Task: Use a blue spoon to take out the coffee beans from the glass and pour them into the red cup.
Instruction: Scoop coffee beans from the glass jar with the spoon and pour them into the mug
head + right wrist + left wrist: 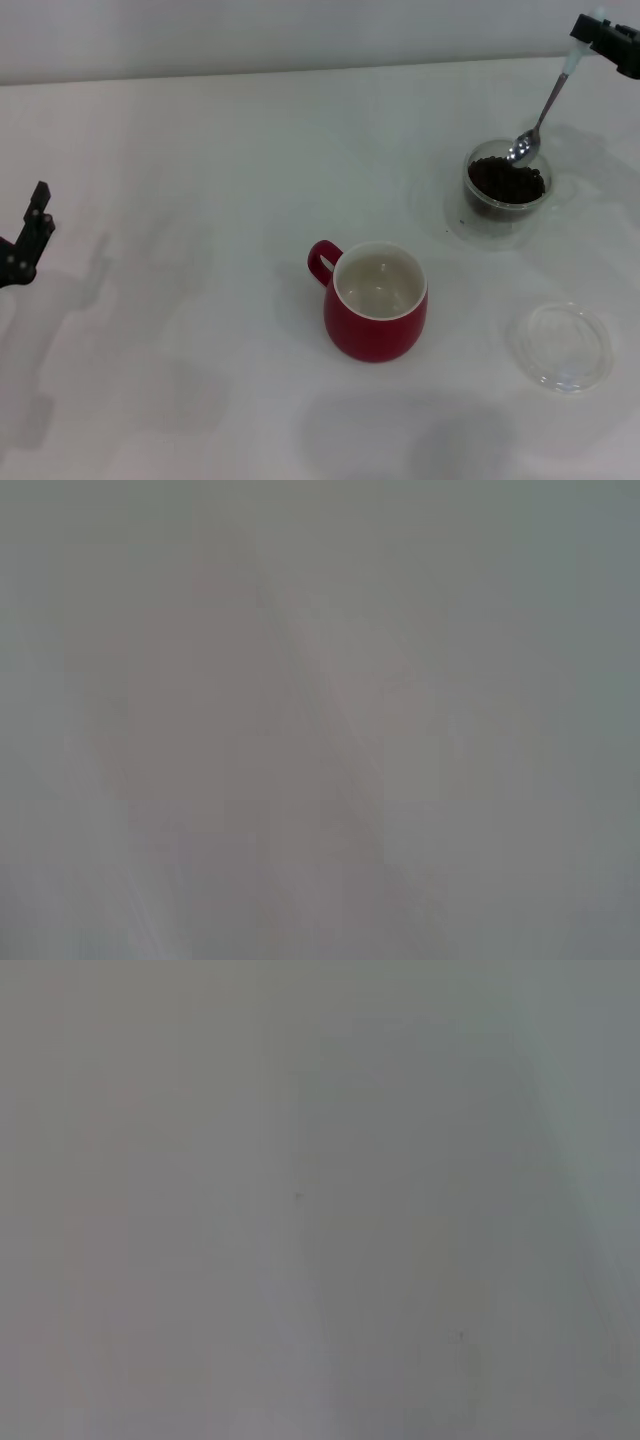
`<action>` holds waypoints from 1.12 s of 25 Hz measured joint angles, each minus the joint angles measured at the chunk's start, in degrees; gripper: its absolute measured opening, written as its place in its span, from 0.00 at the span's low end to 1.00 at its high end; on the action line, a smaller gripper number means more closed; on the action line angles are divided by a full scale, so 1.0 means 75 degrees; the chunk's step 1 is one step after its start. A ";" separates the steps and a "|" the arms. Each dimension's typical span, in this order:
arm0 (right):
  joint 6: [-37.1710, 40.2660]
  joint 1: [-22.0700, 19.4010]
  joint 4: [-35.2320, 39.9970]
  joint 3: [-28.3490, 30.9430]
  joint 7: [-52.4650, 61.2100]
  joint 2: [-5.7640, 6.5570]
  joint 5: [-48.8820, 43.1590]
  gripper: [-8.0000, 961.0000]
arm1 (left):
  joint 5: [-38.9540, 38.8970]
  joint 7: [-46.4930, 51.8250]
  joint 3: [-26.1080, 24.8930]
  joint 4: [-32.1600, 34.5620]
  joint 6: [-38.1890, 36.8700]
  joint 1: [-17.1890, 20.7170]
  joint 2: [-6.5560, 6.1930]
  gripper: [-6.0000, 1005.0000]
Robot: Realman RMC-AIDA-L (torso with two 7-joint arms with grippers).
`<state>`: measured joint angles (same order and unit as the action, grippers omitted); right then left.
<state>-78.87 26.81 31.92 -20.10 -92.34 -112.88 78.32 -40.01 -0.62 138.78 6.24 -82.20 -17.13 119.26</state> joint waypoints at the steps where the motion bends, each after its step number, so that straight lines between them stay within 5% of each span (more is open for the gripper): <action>1: -0.0018 -0.0011 0.0002 -0.0003 -0.0065 -0.0006 -0.0001 0.16 | 0.0000 -0.0004 -0.0001 0.0000 0.0001 -0.0008 0.0000 0.65; 16: -0.0483 -0.0186 0.0011 -0.0179 -0.1578 -0.0215 0.0052 0.16 | -0.0073 -0.0095 0.0001 -0.0003 0.0004 -0.0090 0.0000 0.65; 28: 0.0021 -0.0158 0.0010 -0.0161 -0.2063 -0.0197 0.0057 0.16 | -0.0080 -0.0105 0.0001 0.0001 0.0003 -0.0118 0.0000 0.65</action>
<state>-78.71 25.63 31.99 -21.31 -107.81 -114.35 78.75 -40.61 -1.41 138.78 6.24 -82.18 -18.02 119.27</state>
